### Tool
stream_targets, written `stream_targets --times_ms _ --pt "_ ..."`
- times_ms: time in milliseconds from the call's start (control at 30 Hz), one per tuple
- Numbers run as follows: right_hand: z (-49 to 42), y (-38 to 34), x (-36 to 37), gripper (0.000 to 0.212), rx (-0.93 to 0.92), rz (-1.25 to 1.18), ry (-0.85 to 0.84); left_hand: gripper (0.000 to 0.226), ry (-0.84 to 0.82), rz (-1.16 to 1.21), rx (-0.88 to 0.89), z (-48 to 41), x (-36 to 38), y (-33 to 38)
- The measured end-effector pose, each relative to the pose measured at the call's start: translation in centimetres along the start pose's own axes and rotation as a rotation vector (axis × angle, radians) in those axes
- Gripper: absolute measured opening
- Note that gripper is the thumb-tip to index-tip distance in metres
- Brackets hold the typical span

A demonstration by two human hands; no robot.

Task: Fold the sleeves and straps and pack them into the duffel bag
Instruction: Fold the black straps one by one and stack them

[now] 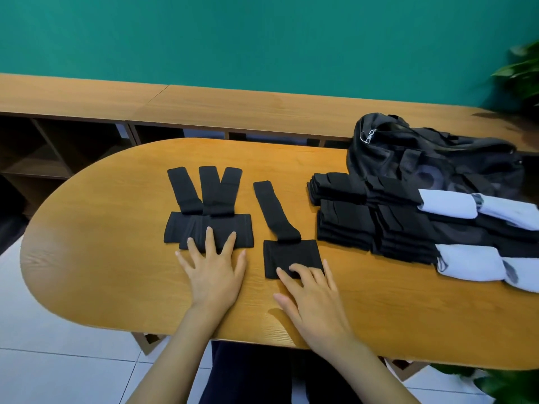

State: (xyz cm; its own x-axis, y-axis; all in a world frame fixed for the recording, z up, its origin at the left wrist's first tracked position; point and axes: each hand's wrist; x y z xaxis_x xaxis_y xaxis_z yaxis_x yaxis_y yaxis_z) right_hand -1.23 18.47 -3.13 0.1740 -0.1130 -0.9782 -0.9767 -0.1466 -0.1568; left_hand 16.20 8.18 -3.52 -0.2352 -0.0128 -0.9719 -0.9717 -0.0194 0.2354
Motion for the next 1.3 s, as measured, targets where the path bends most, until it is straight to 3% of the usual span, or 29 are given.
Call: stream_targets --times_ms 167,333,467,700,967,1067,1300 --pt "0.6 2.4 -1.1 0.069 -0.039 -0.046 0.051 0.062 0.159 0.106 0.277 2.4 0.4 0.5" --pt "0.7 5.4 -1.3 0.064 -0.061 -0.019 0.010 0.070 0.060 0.170 0.499 4.2 1.1 1.7" --pt "1.0 6.0 -0.6 0.060 -0.071 -0.060 0.062 0.059 -0.007 0.241 0.457 4.3 1.0 2.1" --pt "1.4 6.1 -0.4 0.061 -0.081 -0.115 0.169 0.039 0.106 0.324 0.472 4.5 1.4 1.8" --pt "1.7 6.3 -0.3 0.056 -0.095 -0.106 0.214 0.046 0.236 0.403 0.498 5.0 1.4 1.4" --pt "1.8 6.4 -0.4 0.034 -0.084 -0.157 0.294 0.056 0.224 0.486 0.468 5.5 1.0 1.3" --pt "3.2 5.5 -0.6 0.022 -0.021 -0.327 0.466 0.053 0.146 0.577 0.460 7.6 -0.1 0.0"
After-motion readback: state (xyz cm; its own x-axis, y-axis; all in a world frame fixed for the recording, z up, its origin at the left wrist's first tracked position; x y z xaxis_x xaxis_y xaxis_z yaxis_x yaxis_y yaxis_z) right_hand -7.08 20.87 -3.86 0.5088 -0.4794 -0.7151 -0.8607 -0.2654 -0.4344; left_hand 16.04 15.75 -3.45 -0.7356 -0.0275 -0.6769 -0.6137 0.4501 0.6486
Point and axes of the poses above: each hand's wrist, its own z-axis away from the middle knuckle, its own x-axis out of the palm, y = z × x, and after that the axes turned 6 degrees about -x, right-handed
